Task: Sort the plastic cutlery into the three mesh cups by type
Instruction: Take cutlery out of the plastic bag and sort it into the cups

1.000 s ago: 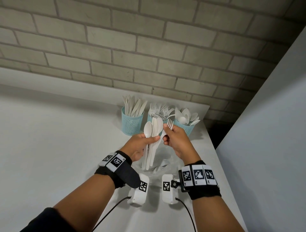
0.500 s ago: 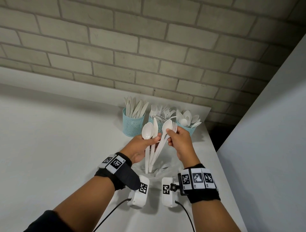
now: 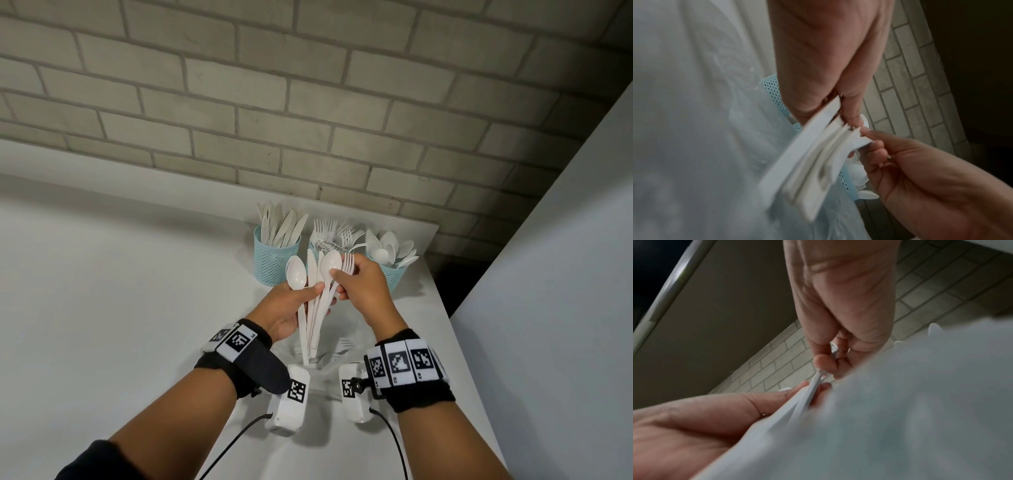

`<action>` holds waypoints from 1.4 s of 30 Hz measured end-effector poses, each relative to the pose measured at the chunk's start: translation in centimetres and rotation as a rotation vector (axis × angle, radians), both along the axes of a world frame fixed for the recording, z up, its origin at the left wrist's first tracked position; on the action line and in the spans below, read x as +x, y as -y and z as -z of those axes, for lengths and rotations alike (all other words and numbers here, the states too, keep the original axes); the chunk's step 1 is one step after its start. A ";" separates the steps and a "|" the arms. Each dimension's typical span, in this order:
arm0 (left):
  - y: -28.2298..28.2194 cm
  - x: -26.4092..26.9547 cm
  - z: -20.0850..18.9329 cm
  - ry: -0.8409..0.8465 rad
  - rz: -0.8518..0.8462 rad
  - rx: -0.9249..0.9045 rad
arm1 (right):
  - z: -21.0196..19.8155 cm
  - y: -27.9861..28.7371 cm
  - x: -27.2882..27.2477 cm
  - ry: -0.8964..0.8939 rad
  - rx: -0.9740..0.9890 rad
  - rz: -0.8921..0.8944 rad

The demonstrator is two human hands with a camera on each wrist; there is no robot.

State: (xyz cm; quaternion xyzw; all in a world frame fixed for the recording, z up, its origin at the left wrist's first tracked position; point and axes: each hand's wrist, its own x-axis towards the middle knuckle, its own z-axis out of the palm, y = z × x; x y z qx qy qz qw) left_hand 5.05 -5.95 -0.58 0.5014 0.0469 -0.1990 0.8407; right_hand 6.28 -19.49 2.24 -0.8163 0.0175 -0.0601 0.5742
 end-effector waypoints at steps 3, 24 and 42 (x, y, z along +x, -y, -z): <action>0.0 0.2 0.0 -0.014 0.009 -0.018 | -0.1 -0.5 0.7 0.046 -0.148 -0.013; -1.2 1.9 0.2 -0.061 -0.059 -0.064 | -2.2 1.1 7.9 0.308 -0.660 0.167; -1.1 1.2 -0.3 -0.046 -0.020 -0.111 | -2.6 -1.5 3.5 0.152 -0.528 -0.162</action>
